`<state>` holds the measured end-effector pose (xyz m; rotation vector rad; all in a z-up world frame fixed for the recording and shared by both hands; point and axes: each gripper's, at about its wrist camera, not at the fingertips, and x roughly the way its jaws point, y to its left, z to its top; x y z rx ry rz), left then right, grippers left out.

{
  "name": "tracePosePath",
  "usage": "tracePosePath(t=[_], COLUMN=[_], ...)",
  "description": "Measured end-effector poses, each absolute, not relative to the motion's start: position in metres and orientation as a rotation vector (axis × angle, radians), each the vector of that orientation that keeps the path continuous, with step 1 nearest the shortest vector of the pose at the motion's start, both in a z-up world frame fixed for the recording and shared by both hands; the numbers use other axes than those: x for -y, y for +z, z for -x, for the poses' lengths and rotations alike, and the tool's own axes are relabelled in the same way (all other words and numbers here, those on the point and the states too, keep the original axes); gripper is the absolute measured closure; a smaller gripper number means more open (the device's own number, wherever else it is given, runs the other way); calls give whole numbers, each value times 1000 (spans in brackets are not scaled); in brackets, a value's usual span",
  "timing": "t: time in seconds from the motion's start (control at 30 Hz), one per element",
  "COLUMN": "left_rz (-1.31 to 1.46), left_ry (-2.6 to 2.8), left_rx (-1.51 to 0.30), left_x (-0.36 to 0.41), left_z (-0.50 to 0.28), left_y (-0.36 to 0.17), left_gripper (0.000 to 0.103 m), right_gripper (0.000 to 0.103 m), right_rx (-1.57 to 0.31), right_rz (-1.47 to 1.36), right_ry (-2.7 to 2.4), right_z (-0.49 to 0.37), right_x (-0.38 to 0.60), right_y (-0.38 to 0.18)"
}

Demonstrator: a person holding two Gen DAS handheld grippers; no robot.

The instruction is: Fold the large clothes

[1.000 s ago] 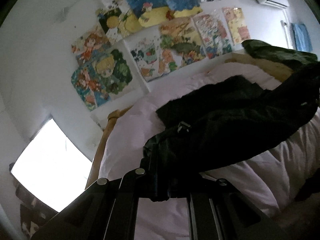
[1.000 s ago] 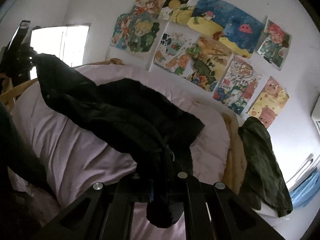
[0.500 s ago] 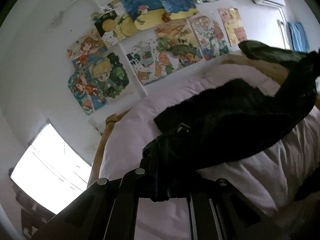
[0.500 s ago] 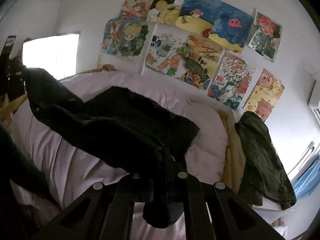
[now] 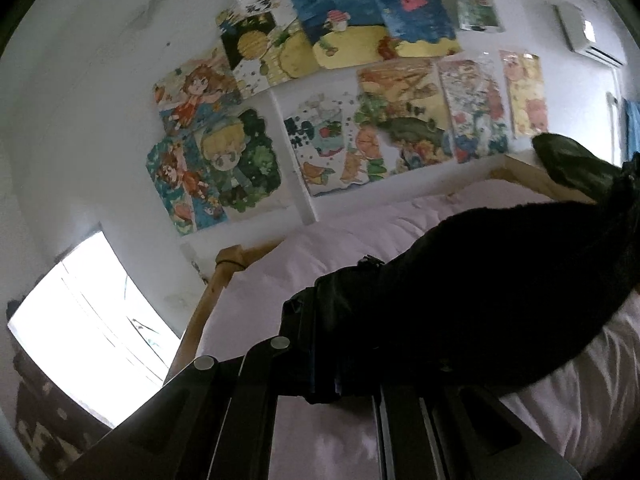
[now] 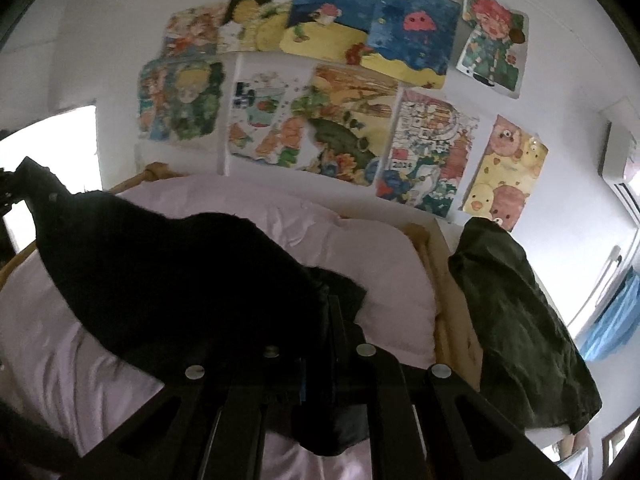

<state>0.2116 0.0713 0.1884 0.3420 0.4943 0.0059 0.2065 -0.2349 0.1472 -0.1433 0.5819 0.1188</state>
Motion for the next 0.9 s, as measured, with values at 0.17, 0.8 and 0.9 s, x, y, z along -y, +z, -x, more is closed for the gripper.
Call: tracePosePath(t=[0.17,0.8,0.9], left_rz=[-298,-216,-207], left_ry=[57,158,158], left_rx=[-511,-560,-593], left_x=[-67,-81,-82], left_z=[-263,-410,-421], left_y=[191,108,90], left_gripper=[98,98,98], right_gripper=[95,94,94], right_rx=[-591,-583,-617], right_rz=[132,158,147], right_ry=[67,-36,-36], right_z=[-262,-412,-422], right_x=[233,219,219], right_y=[143,42,27])
